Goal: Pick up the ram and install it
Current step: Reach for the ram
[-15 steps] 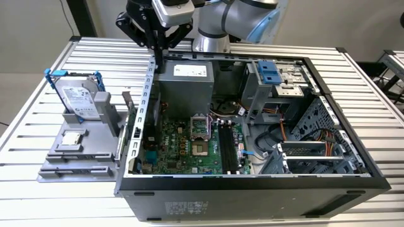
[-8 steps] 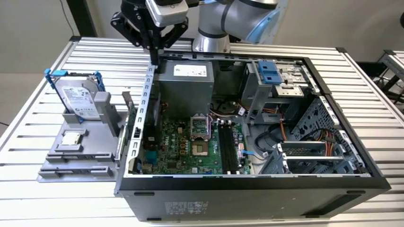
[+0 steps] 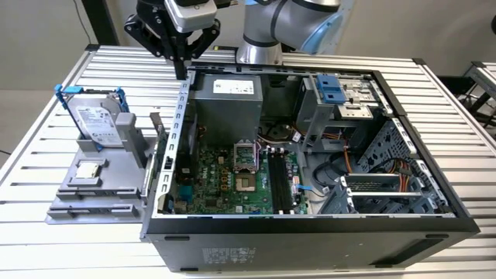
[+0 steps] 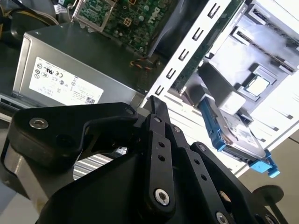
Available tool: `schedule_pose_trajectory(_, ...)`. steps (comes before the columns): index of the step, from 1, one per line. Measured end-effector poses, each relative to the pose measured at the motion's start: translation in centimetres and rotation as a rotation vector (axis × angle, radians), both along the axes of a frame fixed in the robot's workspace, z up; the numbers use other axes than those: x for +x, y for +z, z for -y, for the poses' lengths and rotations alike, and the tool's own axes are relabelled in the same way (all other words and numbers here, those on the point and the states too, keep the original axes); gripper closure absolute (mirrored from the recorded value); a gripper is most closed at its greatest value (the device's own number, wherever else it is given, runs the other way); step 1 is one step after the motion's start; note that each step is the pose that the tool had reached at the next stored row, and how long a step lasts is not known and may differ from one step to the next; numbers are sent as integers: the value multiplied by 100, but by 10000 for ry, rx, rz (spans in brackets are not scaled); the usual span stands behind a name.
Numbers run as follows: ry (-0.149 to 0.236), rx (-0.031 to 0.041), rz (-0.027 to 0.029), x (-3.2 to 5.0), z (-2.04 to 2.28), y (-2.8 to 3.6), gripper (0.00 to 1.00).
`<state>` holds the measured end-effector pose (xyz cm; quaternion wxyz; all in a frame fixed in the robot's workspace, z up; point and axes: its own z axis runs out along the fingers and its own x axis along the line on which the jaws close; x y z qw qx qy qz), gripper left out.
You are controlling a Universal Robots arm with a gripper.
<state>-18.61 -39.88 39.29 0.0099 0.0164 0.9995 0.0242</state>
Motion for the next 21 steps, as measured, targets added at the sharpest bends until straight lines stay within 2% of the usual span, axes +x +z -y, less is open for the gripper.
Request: schedule_pose_trajectory(21,155,0,0,-369,0,0,100)
